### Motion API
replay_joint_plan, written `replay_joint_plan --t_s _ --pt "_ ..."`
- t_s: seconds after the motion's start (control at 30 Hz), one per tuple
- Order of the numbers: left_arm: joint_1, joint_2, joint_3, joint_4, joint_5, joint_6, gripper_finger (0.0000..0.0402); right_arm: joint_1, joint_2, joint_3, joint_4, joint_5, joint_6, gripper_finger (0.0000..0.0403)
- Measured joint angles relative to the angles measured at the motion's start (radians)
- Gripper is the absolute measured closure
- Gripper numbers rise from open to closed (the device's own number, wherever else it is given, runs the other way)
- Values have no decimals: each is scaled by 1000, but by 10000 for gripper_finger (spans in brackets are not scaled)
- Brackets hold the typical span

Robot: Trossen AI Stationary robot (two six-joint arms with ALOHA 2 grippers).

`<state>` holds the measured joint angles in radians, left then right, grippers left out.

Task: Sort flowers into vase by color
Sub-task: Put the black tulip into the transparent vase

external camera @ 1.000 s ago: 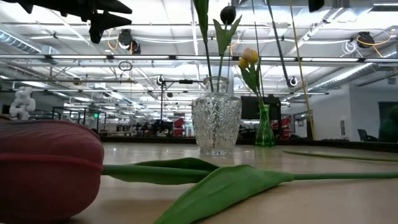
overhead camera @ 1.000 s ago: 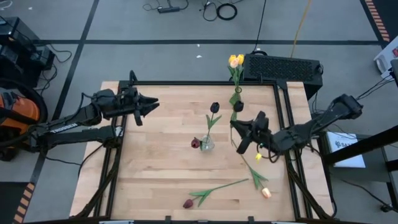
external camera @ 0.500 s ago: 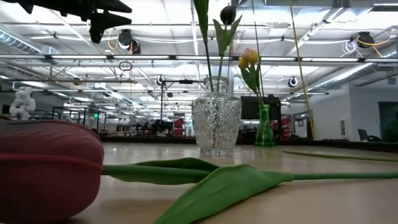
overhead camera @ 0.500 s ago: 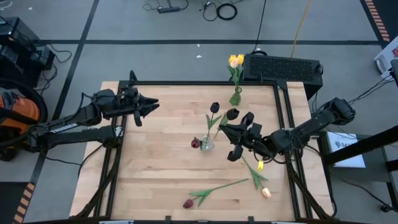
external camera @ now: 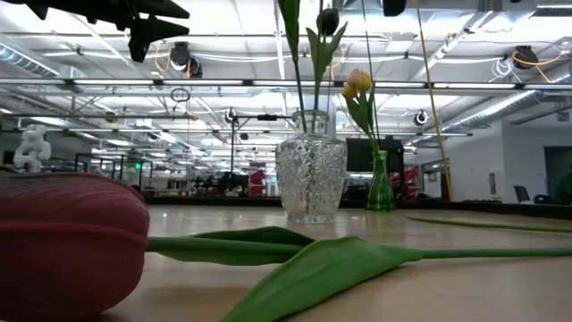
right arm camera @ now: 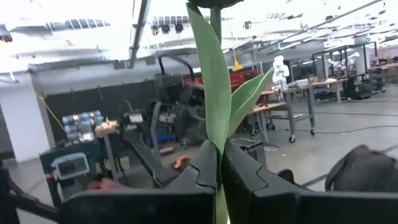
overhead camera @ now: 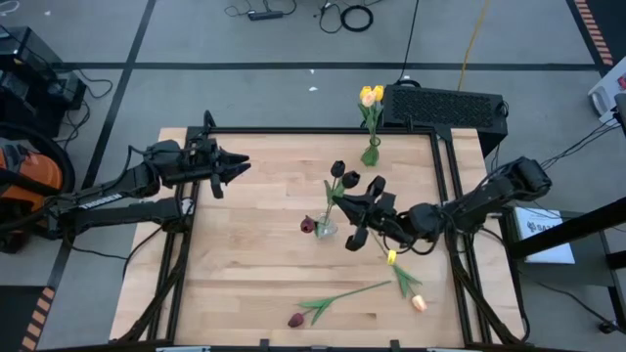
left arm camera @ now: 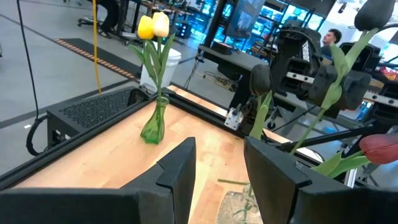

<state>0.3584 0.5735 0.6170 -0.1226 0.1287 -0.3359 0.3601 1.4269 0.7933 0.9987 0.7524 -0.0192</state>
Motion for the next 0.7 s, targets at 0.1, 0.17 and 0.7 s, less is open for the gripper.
replay_joint_plan --t_s 0.1,0.17,0.7 --pt "0 0 0 0 0 0 258 -7 24 0 -10 0 2 401" --pt "0 0 0 0 0 0 258 -7 40 0 -11 0 10 401" --pt "0 0 1 -32 0 0 258 -7 90 0 -275 11 77 401"
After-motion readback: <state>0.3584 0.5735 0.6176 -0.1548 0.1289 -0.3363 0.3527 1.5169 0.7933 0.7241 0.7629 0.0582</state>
